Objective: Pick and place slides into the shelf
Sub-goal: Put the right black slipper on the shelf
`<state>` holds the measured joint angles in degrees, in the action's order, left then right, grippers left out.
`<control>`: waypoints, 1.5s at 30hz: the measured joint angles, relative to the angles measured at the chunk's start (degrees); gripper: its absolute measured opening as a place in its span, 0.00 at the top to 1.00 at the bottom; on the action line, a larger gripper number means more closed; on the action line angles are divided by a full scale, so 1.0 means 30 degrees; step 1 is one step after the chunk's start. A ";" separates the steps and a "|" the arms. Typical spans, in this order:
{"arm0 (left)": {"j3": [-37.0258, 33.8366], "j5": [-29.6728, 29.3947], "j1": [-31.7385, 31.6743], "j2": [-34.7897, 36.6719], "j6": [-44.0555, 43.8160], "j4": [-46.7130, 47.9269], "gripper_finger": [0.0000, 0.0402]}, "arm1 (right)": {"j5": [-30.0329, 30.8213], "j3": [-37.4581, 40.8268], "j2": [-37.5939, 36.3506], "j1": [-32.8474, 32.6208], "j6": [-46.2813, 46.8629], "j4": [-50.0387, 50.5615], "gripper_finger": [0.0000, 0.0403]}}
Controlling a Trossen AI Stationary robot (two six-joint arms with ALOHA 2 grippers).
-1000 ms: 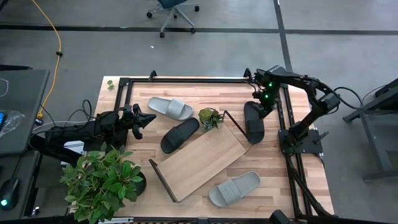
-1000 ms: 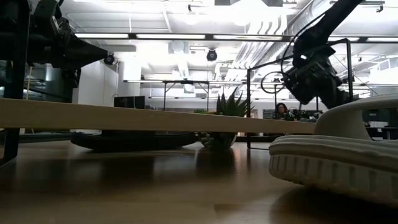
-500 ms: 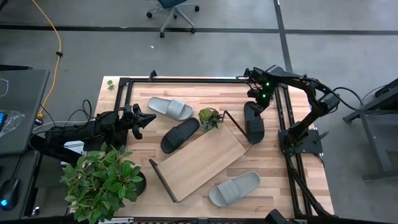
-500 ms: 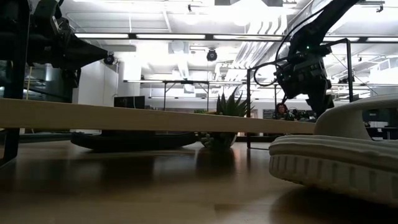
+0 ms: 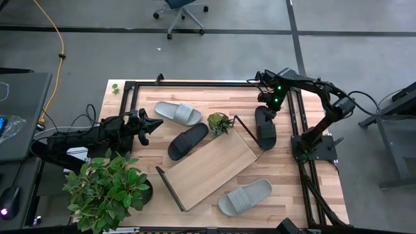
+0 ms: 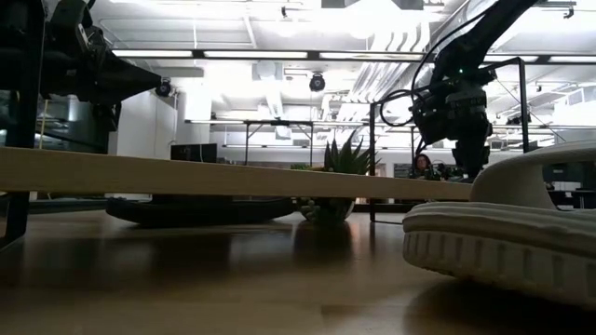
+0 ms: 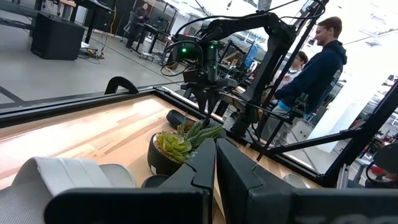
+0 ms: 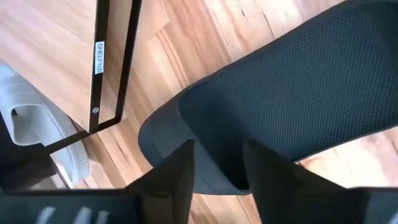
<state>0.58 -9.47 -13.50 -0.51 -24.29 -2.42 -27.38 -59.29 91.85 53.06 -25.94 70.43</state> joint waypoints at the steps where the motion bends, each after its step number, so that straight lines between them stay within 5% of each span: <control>1: 0.0000 0.0000 0.0000 0.0000 0.0000 -0.0005 0.99 | -0.0028 0.0000 0.0000 0.0000 -0.0002 0.0002 0.63; 10: 0.0000 0.0000 0.0000 0.0000 -0.0007 -0.0006 0.99 | -0.0899 0.0000 0.0000 -0.1220 -0.1836 0.0160 0.49; 17: 0.0000 0.0000 0.0000 0.0003 -0.0007 -0.0002 0.99 | 0.0818 0.0000 0.0010 -0.1872 -0.2016 -0.0808 0.49; 37: 0.0000 0.0000 0.0000 0.0000 -0.0029 -0.0006 0.99 | -0.0038 0.0066 0.2783 -0.1698 -0.2984 0.0679 0.49; 45: 0.0000 0.0000 0.0003 0.0002 -0.0022 -0.0006 0.99 | -0.1049 0.0066 0.2798 -0.1698 -0.3364 0.0873 0.62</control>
<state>0.58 -9.47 -13.49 -0.51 -24.36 -2.44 -30.52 -59.09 100.25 47.97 -36.03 73.05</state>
